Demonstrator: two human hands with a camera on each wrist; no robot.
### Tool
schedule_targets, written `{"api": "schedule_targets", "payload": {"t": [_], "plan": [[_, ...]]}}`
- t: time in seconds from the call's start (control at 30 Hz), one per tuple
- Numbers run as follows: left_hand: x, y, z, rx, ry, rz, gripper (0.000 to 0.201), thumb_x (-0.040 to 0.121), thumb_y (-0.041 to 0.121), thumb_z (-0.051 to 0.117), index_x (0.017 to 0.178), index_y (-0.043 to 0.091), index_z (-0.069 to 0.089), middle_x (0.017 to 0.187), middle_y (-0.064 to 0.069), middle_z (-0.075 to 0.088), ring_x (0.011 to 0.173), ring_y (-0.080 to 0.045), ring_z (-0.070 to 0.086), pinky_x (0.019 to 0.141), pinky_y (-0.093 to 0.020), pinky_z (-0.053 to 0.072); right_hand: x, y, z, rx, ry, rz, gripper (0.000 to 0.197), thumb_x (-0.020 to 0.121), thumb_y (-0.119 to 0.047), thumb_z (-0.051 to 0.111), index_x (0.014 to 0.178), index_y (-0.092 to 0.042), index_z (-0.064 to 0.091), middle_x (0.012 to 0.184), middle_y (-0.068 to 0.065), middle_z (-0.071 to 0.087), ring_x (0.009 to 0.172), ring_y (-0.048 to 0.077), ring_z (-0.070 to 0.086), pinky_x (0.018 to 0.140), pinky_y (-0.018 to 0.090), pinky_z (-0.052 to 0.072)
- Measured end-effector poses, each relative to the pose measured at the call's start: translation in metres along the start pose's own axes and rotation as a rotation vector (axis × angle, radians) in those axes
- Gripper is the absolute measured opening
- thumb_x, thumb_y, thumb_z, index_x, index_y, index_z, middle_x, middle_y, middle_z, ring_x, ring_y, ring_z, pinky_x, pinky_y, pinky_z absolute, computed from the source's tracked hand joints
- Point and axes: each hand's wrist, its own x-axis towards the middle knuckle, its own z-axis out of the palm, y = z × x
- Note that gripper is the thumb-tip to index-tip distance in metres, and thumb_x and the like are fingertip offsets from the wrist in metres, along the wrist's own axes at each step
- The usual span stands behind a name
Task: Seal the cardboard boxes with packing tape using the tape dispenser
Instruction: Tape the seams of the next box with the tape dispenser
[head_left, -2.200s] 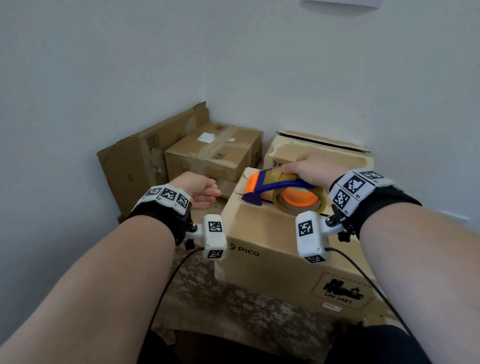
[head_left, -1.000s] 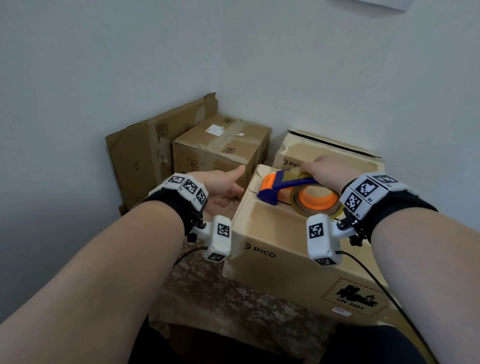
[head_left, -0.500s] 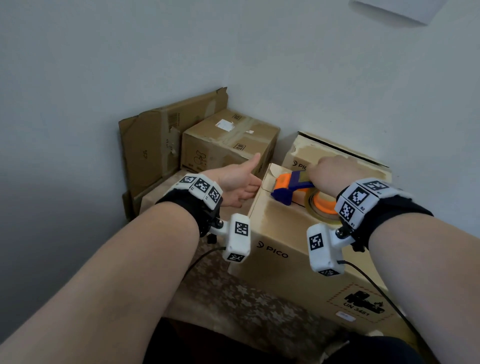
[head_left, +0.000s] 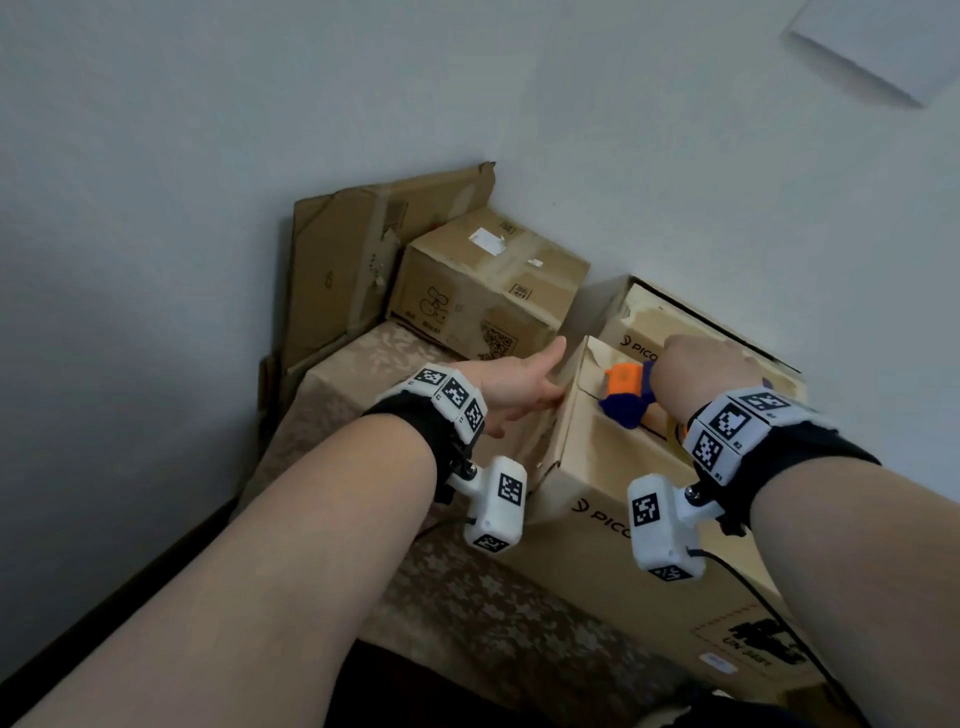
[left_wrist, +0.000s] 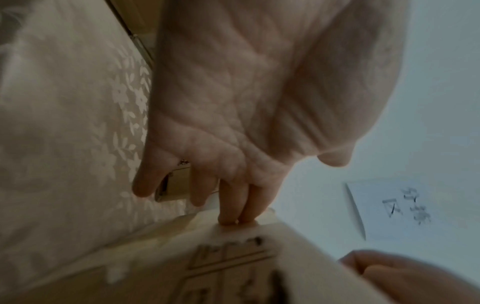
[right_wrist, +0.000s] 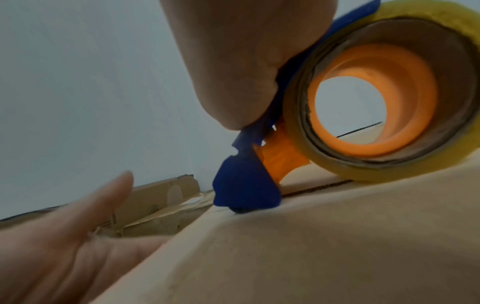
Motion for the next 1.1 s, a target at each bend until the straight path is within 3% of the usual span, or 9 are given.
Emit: {"api": "schedule_targets", "payload": {"t": [0.13,0.33,0.53,0.63,0.83,0.93,1.0,1.07,1.1], "plan": [[-0.003,-0.004,-0.007,-0.001,0.089,0.015,0.113,0.06,0.095,0.015,0.147,0.025,0.032,0.155,0.004,0.029,0.145,-0.022,0.02,0.112,-0.049,0.019,0.001,-0.001,0.0,0.003,-0.022,-0.033,0.037,0.091,-0.009,0.039,0.124,-0.012,0.053,0.127,0.017,0.053,0.123,0.035,0.043,0.1,0.046,0.038],[-0.008,0.015,-0.002,-0.159,0.027,0.176,0.11,0.069,0.09,0.011,0.152,0.017,0.009,0.16,0.0,0.003,0.148,-0.017,0.002,0.119,-0.046,0.003,0.004,-0.002,0.007,0.069,0.009,-0.048,0.032,0.088,-0.017,0.036,0.112,-0.015,0.056,0.118,0.017,0.057,0.115,0.035,0.046,0.095,0.044,0.035],[0.006,0.019,0.015,-0.103,-0.075,0.206,0.092,0.084,0.077,0.002,0.145,0.016,0.036,0.142,-0.005,0.049,0.132,-0.016,0.041,0.117,-0.04,0.014,0.009,-0.002,0.004,0.098,-0.032,-0.069,0.018,0.089,-0.019,0.037,0.098,-0.015,0.052,0.113,0.015,0.057,0.111,0.035,0.048,0.098,0.045,0.039],[0.003,0.016,0.019,-0.089,-0.109,0.202,0.084,0.087,0.073,0.0,0.146,0.025,0.035,0.144,-0.002,0.047,0.128,-0.013,0.043,0.101,-0.024,0.03,0.006,0.001,0.003,0.089,-0.017,-0.125,0.021,0.093,-0.02,0.039,0.102,-0.013,0.057,0.112,0.015,0.06,0.109,0.035,0.053,0.096,0.046,0.043],[-0.016,0.012,0.027,-0.033,-0.112,0.137,0.075,0.093,0.061,-0.007,0.151,0.023,0.022,0.153,0.004,0.029,0.13,-0.004,0.028,0.077,-0.004,0.035,0.005,0.005,0.006,0.195,-0.02,-0.192,0.032,0.095,-0.026,0.039,0.107,-0.007,0.061,0.111,0.016,0.062,0.106,0.037,0.058,0.094,0.048,0.047],[-0.02,0.013,0.028,0.006,-0.144,0.02,0.092,0.081,0.077,-0.007,0.154,0.023,0.01,0.16,0.003,0.01,0.146,-0.014,0.005,0.113,-0.031,0.013,0.007,0.003,0.002,0.231,-0.097,-0.132,0.033,0.085,-0.033,0.033,0.091,-0.011,0.057,0.101,0.014,0.06,0.097,0.034,0.055,0.095,0.048,0.044],[-0.022,0.014,0.024,0.076,-0.177,-0.066,0.102,0.074,0.084,-0.005,0.154,0.021,0.006,0.161,-0.002,0.002,0.147,-0.023,-0.005,0.116,-0.05,-0.001,0.009,0.005,0.0,0.263,-0.11,-0.131,0.033,0.084,-0.034,0.033,0.085,-0.012,0.057,0.092,0.013,0.059,0.091,0.032,0.055,0.092,0.045,0.044],[-0.023,0.02,0.019,0.136,-0.141,-0.132,0.104,0.076,0.084,0.0,0.153,0.015,0.013,0.156,-0.008,0.026,0.146,-0.026,0.011,0.117,-0.054,0.003,0.009,0.011,-0.004,0.3,-0.122,-0.185,0.032,0.09,-0.027,0.035,0.085,-0.008,0.06,0.093,0.014,0.062,0.088,0.032,0.057,0.085,0.038,0.045],[-0.024,0.022,0.015,0.158,-0.111,-0.146,0.105,0.077,0.084,0.004,0.151,0.011,0.022,0.136,-0.01,0.05,0.138,-0.026,0.03,0.116,-0.055,0.009,0.011,0.014,-0.006,0.313,-0.113,-0.21,0.031,0.093,-0.022,0.037,0.09,-0.006,0.062,0.099,0.015,0.063,0.091,0.033,0.058,0.082,0.036,0.044]]}}
